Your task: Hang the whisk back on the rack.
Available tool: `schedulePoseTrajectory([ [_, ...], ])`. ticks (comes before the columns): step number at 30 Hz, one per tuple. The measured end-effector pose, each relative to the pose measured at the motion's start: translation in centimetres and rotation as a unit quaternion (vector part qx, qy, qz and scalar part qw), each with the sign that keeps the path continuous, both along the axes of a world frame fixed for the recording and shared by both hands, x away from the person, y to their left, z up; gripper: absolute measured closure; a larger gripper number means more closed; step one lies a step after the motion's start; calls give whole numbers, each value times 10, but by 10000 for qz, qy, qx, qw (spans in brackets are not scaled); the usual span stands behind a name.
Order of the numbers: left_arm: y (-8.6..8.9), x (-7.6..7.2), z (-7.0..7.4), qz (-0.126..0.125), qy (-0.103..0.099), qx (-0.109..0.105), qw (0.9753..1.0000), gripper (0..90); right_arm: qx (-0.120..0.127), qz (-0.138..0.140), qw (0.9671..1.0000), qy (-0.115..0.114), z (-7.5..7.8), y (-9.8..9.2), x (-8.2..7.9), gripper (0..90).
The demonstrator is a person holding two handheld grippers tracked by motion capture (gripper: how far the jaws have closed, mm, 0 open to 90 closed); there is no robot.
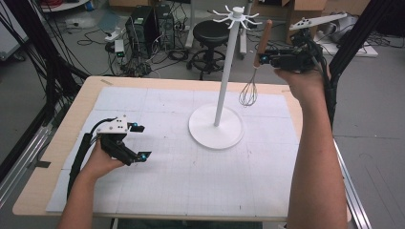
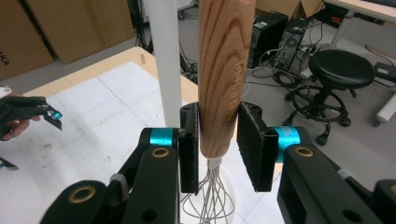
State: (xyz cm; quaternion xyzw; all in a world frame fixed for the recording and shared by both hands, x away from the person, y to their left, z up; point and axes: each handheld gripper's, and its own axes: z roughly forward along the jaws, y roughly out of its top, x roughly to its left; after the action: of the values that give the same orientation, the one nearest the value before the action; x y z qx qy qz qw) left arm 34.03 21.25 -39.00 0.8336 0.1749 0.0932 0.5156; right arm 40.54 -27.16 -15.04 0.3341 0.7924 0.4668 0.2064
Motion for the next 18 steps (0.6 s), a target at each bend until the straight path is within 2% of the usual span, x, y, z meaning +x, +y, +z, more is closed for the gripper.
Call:
schedulePoseTrajectory([
  [18,1,0,1,0,0,-29,10000,16,-88,123,9999,-10,5,17,5,706],
])
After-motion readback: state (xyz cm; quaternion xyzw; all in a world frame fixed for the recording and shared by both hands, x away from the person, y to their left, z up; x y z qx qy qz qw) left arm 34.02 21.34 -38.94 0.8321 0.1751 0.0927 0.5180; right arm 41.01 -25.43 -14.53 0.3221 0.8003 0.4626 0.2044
